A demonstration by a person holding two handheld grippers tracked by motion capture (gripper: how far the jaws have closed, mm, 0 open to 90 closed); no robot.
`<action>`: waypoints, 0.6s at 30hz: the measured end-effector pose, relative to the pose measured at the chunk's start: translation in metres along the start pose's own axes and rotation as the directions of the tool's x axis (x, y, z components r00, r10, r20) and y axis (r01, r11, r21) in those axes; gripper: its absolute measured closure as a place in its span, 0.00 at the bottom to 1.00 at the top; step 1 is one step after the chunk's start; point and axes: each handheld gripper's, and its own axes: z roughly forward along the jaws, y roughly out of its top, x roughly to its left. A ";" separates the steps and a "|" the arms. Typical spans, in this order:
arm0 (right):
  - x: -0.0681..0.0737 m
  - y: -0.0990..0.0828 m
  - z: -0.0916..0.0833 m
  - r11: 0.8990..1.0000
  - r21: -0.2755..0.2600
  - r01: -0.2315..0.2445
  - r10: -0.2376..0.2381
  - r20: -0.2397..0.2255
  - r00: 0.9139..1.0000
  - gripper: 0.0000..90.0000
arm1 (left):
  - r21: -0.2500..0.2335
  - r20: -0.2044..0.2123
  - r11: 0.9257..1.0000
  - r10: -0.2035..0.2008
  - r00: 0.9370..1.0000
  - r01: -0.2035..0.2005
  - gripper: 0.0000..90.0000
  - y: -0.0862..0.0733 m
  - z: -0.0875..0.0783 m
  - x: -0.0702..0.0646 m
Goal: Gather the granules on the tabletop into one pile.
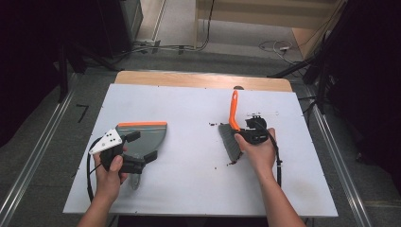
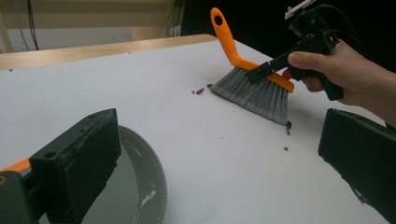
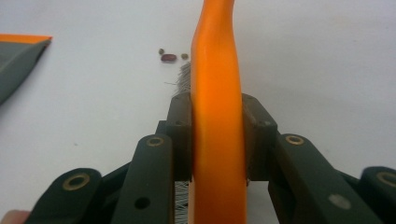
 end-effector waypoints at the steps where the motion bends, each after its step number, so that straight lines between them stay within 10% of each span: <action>1: 0.003 0.001 -0.001 1.000 -0.001 0.006 -0.006 0.000 1.000 0.76 | 0.001 0.000 1.000 0.000 1.000 0.000 0.00 0.000 0.000 0.000; 18: 0.050 0.038 0.037 0.999 0.019 0.035 -0.035 0.017 0.999 0.76 | -0.011 -0.004 1.000 0.001 1.000 -0.001 0.00 0.002 -0.002 0.001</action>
